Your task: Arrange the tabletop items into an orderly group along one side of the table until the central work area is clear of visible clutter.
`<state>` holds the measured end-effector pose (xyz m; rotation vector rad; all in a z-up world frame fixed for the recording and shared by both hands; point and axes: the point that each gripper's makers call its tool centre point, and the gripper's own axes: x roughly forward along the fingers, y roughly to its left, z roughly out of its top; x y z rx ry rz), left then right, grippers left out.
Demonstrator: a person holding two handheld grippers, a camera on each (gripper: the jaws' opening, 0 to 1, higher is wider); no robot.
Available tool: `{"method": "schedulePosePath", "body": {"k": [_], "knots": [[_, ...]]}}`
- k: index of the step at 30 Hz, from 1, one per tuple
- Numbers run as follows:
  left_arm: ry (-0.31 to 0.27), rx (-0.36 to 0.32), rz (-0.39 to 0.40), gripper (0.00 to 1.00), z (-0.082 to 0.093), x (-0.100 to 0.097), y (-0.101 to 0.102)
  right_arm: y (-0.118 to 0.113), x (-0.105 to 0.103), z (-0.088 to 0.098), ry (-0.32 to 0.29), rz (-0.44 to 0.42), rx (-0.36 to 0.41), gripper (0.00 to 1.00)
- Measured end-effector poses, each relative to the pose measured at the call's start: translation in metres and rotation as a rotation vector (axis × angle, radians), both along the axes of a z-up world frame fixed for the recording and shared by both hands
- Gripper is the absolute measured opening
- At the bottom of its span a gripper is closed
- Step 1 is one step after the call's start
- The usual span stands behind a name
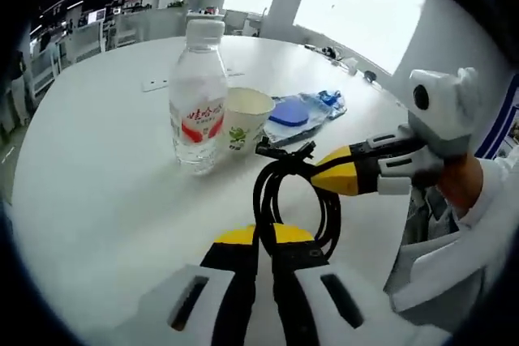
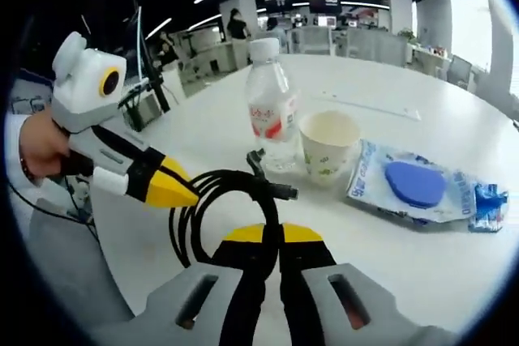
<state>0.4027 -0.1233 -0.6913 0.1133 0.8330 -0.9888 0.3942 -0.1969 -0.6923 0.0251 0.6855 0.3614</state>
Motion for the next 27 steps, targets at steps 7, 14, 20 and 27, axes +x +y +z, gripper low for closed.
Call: {"method": "schedulePosePath", "body": {"k": [7, 14, 20, 27], "knots": [[-0.029, -0.027, -0.033, 0.02, 0.027, -0.005, -0.022, -0.022, -0.006, 0.025, -0.04, -0.033, 0.012, 0.01], [-0.054, -0.058, -0.083, 0.02, 0.048, -0.013, -0.055, -0.054, -0.016, 0.049, -0.066, -0.068, 0.02, 0.02], [-0.081, -0.079, -0.136, 0.02, 0.065, -0.023, -0.092, -0.091, -0.027, 0.062, -0.087, -0.111, 0.014, 0.01], [-0.094, -0.085, -0.198, 0.02, 0.074, -0.031, -0.134, -0.132, -0.038, 0.07, -0.103, -0.156, 0.014, 0.01]]}}
